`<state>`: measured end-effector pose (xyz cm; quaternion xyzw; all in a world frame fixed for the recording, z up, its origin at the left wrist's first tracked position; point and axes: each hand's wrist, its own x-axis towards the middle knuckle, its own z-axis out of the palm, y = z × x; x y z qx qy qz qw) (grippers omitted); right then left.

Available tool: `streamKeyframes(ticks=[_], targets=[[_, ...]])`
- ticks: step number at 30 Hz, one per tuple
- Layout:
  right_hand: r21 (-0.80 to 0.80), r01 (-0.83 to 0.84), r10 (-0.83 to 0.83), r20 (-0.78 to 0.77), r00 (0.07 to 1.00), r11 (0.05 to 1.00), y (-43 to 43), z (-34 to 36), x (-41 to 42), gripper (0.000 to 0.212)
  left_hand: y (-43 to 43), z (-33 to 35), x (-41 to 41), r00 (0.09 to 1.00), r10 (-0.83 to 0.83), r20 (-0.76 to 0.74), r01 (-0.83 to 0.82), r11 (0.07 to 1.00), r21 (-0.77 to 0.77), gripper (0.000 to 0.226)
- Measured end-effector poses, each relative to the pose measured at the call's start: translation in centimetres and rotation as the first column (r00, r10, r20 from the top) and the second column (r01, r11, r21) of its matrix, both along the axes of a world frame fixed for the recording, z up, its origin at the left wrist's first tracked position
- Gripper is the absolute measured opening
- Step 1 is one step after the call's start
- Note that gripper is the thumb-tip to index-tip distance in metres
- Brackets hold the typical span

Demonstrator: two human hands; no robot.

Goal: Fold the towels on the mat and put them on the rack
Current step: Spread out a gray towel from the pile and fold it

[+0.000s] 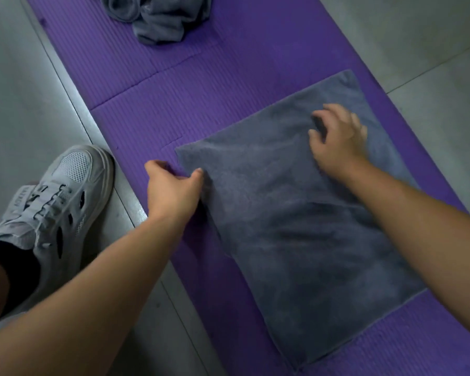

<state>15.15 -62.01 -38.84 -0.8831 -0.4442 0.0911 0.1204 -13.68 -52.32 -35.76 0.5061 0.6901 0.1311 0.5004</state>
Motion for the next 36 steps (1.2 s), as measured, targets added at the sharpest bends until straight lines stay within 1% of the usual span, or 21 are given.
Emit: streamKeyframes(ticks=[2,3,6,7,9,11,13,15,17,19,21,22,23,25,27,28,30,33,35,36], targets=[[0.04,-0.025,0.028,-0.077,0.997,0.999,2.5,0.5,2.5,0.045,1.5,-0.1,0.4,0.998,0.054,0.037,-0.053,0.998,-0.025,0.06],[0.013,-0.041,0.043,-0.101,0.994,0.999,3.8,0.9,3.7,0.045,1.9,-0.3,0.5,0.997,0.064,0.051,-0.063,0.997,-0.033,0.057],[-0.15,-0.1,0.091,-0.071,0.993,0.983,7.1,1.8,7.2,0.05,2.8,-0.6,0.5,0.996,0.077,0.053,-0.076,0.996,-0.037,0.048],[-0.204,-0.117,0.106,-0.06,0.993,0.972,7.9,2.0,8.1,0.047,3.3,-0.8,0.4,0.997,0.052,0.049,-0.051,0.998,-0.022,0.043],[-0.275,-0.138,0.134,-0.036,0.99,0.951,8.9,2.3,9.1,0.036,4.5,-1.1,0.5,0.998,-0.058,0.026,0.058,0.998,-0.009,0.035],[-0.297,-0.147,0.15,-0.012,0.989,0.943,9.5,2.3,9.5,0.022,5.5,-1.5,0.6,0.991,-0.136,0.016,0.137,0.99,-0.045,0.033],[-0.307,-0.156,0.163,-0.002,0.987,0.939,9.8,2.3,9.3,0.012,6.3,-1.8,0.6,0.985,-0.17,0.033,0.172,0.983,-0.063,0.023],[-0.273,-0.138,0.149,0.019,0.989,0.952,10.1,2.2,9.0,0.01,7.2,-2.1,0.5,0.987,-0.152,0.055,0.154,0.988,-0.029,0.024],[-0.161,-0.088,0.098,0.052,0.994,0.983,10.9,2.0,8.8,0.012,8.3,-1.9,0.6,0.993,-0.079,0.086,0.077,0.997,0.03,0.024],[-0.041,-0.037,0.038,0.042,0.998,0.998,12.2,2.0,8.0,0.017,9.7,-2.1,0.6,0.994,0.02,0.106,-0.027,0.998,0.063,0.022],[0.012,-0.032,0.032,-0.038,0.999,0.999,13.4,1.9,6.9,0.03,10.5,-2.1,0.7,0.988,0.115,0.106,-0.122,0.99,0.072,0.015],[0.013,-0.057,0.058,-0.075,0.996,0.998,13.7,1.8,6.2,0.039,10.4,-2.0,0.7,0.987,0.135,0.082,-0.141,0.987,0.077,0.017],[0.013,-0.084,0.085,-0.101,0.991,0.996,13.6,1.7,5.5,0.047,9.8,-2.0,0.6,0.989,0.135,0.061,-0.14,0.987,0.078,0.025],[0.044,-0.09,0.095,-0.127,0.987,0.995,12.2,1.6,4.2,0.057,6.9,-1.2,0.5,0.991,0.12,0.063,-0.121,0.993,0.013,0.042],[0.108,-0.061,0.077,-0.146,0.986,0.992,9.2,1.5,2.4,0.056,2.6,-0.4,0.1,0.993,0.09,0.072,-0.083,0.993,-0.087,0.053],[0.141,-0.043,0.066,-0.158,0.985,0.989,7.1,1.4,1.4,0.053,0.4,-0.4,-0.2,0.995,0.075,0.073,-0.064,0.989,-0.134,0.054],[0.171,0.019,0.012,-0.178,0.984,0.985,1.7,1.1,-0.5,0.047,-3.5,-0.3,-1.0,0.996,0.067,0.061,-0.054,0.982,-0.182,0.053],[0.093,0.169,-0.156,-0.134,0.979,0.981,-7.9,0.8,-1.8,0.048,-7.1,-0.3,-1.1,0.997,0.058,0.048,-0.044,0.963,-0.265,0.06],[0.006,0.315,-0.312,-0.114,0.943,0.949,-13.8,0.9,-1.8,0.053,-9.1,0.0,-0.7,0.998,0.03,0.061,-0.009,0.947,-0.32,0.067],[-0.024,0.388,-0.388,-0.114,0.915,0.922,-16.1,1.0,-1.6,0.053,-10.1,0.3,-0.3,0.998,0.013,0.061,0.008,0.941,-0.338,0.066]])
